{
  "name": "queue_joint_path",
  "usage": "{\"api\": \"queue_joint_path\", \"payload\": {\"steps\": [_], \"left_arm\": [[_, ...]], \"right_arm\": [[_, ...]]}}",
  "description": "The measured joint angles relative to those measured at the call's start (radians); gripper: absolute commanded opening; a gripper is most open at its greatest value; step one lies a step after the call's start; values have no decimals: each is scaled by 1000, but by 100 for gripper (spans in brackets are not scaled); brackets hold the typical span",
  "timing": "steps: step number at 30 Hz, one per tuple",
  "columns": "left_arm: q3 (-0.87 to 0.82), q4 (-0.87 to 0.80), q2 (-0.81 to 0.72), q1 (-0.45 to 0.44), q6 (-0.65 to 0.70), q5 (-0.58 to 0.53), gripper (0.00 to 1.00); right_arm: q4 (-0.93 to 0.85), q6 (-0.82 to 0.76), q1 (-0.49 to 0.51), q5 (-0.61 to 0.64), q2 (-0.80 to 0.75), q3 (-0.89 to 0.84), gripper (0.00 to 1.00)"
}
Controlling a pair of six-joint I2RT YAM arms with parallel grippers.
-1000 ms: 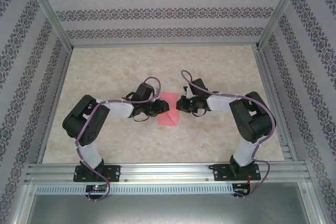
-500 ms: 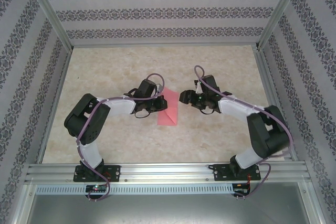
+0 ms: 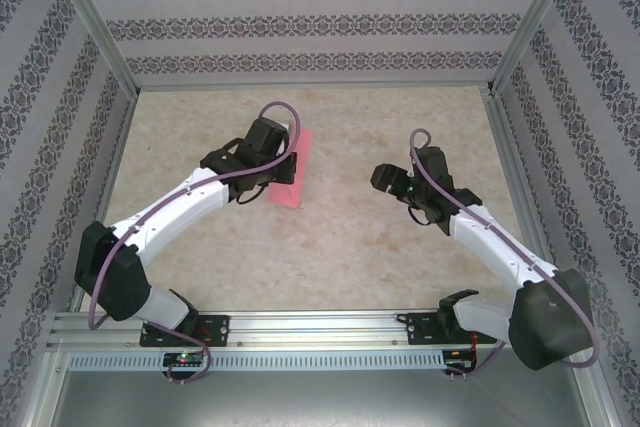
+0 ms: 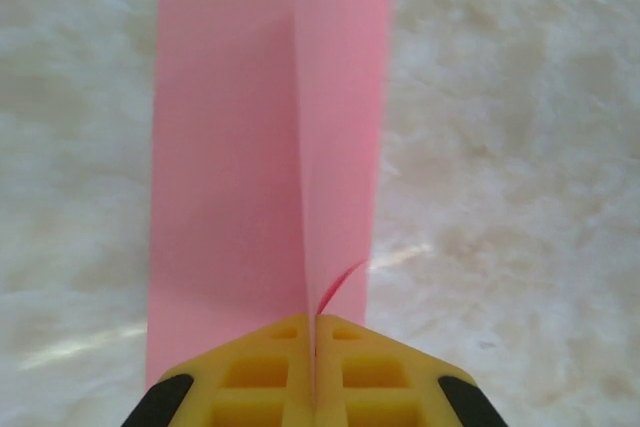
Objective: Fold a paper plane with a square sheet of paper (pick it up from the middle)
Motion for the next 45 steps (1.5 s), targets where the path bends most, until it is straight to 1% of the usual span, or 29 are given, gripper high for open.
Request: {"api": "queue_joint_path", "payload": {"steps": [2, 5, 7, 12, 15, 18, 23, 28, 33, 37, 41, 43, 45], "left_arm": [[36, -62, 8, -18, 24, -102, 6], [89, -143, 61, -55, 40, -249, 6], [133, -193, 132, -81, 43, -356, 6], [264, -311, 395, -147, 39, -607, 6], [328, -368, 543, -173, 31, -707, 6], [362, -405, 646, -193, 24, -758, 6], [399, -424, 708, -241, 17, -750, 6], [407, -416, 710, -298, 12, -681, 9], [401, -382, 713, -309, 12, -600, 14], [382, -343, 713, -308, 12, -528, 25], [377, -320, 713, -308, -2, -458, 40], [377, -313, 709, -308, -14, -418, 47], [369, -297, 687, -308, -23, -363, 55]], "right_arm": [[-11, 3, -5, 22, -20, -11, 97], [-26, 0, -5, 53, -43, -33, 98], [-31, 0, -6, 65, -55, -45, 98], [-46, 2, -26, 93, -78, -62, 98], [-55, 2, -43, 105, -83, -63, 98], [-66, 3, -58, 106, -90, -66, 98], [-79, 3, -84, 108, -93, -72, 98], [-88, 6, -97, 108, -93, -79, 98], [-88, 8, -105, 105, -90, -79, 98], [-88, 10, -117, 105, -90, -79, 98], [-91, 10, -126, 101, -90, -79, 98], [-91, 10, -130, 96, -90, -79, 98], [-94, 10, -135, 86, -88, -76, 98]]}}
